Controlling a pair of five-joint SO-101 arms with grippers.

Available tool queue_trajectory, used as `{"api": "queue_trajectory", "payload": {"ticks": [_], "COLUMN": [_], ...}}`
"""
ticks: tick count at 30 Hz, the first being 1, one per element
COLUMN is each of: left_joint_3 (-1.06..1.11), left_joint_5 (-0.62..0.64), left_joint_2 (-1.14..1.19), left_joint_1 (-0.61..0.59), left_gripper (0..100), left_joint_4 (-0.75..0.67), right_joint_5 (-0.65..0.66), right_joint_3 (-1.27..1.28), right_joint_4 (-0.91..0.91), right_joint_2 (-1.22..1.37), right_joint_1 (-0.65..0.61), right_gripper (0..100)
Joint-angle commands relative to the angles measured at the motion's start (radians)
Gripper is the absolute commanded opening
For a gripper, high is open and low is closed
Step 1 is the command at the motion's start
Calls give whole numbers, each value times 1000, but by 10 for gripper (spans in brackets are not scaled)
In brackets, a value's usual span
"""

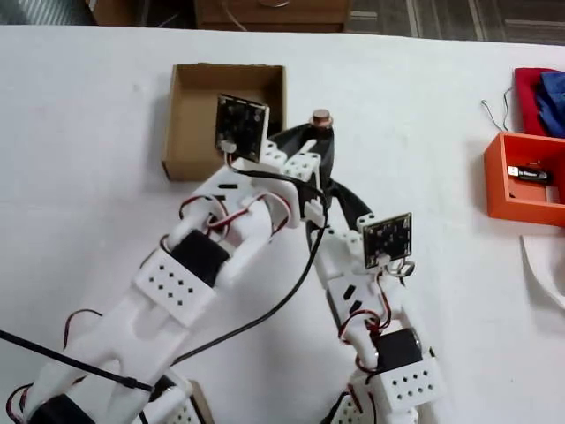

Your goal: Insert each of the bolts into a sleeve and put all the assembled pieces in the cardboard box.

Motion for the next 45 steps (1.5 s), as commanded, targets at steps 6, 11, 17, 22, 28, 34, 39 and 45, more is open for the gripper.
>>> {"api": "queue_trajectory", "payload": {"ticks": [6, 11, 17, 22, 28, 34, 39, 45], "left_joint_3": [31, 25, 24, 31, 24, -53, -165, -199], "left_joint_5": [0, 0, 0, 0, -5, -6, -6, -5], "left_joint_2": [-43, -43, -41, -41, -23, 118, 124, 124], "left_joint_1": [15, 46, 44, 40, 46, 48, 40, 38], "left_gripper": [24, 25, 25, 25, 26, 26, 27, 160], "left_joint_4": [-6, -6, -8, -5, 23, 84, 187, 328], "right_joint_5": [8, 8, 6, 6, 6, 6, 6, 6], "right_joint_3": [-11, -11, -11, -11, -11, -11, -11, -11], "right_joint_4": [-25, -25, -25, -25, -25, -25, -25, -25], "right_joint_2": [-19, -19, -19, -19, -19, -19, -19, -19], "right_joint_1": [-8, -8, -8, -8, -8, -8, -8, -8], "right_gripper": [21, 21, 21, 21, 21, 21, 21, 21]}}
